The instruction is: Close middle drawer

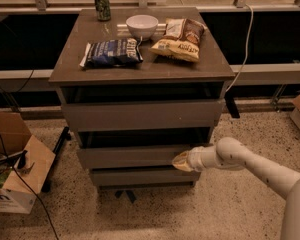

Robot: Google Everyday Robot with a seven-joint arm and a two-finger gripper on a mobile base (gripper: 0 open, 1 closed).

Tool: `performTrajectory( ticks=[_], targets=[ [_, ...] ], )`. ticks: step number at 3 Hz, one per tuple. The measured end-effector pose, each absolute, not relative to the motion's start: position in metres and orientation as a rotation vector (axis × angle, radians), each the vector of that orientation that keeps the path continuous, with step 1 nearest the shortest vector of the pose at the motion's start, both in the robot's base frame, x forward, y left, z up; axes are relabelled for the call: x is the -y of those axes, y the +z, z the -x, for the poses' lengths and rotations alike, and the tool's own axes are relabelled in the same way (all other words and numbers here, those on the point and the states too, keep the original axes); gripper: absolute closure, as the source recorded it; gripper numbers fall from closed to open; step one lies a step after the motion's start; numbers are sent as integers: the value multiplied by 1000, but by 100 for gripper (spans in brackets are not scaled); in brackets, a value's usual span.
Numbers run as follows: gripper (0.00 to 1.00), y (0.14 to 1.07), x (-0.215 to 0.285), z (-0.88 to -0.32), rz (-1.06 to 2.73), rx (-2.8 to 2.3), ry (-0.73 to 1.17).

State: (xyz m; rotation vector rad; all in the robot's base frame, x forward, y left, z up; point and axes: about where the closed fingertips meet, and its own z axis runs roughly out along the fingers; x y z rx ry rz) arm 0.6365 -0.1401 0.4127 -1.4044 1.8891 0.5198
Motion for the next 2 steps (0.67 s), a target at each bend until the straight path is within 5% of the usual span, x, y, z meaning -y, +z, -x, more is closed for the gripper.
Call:
performTrajectory(
  ticks=[2],
  targets=[
    [27,410,134,-635,1410,-1886,532]
  ],
)
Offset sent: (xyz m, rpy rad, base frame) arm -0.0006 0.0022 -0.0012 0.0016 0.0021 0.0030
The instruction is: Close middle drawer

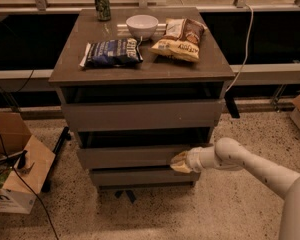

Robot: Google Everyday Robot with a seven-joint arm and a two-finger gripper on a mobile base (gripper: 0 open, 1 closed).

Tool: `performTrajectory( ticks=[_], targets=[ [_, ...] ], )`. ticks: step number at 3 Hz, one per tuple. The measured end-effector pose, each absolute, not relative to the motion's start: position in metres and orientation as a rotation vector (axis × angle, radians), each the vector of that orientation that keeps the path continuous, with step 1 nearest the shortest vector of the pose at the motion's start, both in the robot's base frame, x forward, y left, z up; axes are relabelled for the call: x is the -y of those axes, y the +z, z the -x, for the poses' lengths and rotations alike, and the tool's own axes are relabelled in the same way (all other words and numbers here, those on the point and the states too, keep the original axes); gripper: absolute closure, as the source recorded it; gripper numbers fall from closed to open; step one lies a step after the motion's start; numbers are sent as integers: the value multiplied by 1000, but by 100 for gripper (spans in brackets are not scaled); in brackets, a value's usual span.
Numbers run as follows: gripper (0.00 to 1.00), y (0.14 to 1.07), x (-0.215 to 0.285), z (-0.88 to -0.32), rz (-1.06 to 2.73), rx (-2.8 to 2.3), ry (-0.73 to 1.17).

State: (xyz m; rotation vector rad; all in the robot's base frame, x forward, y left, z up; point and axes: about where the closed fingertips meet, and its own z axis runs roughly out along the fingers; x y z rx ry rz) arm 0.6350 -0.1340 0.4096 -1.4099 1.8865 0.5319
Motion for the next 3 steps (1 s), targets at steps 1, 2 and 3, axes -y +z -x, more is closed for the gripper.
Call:
performTrajectory(
  ticks=[1,2,3],
  targets=[
    [4,408,132,-634,1412,-1886,536],
    [0,408,131,-634,1413,-1885,539],
    [0,408,131,-634,1413,-1885,539]
  ],
)
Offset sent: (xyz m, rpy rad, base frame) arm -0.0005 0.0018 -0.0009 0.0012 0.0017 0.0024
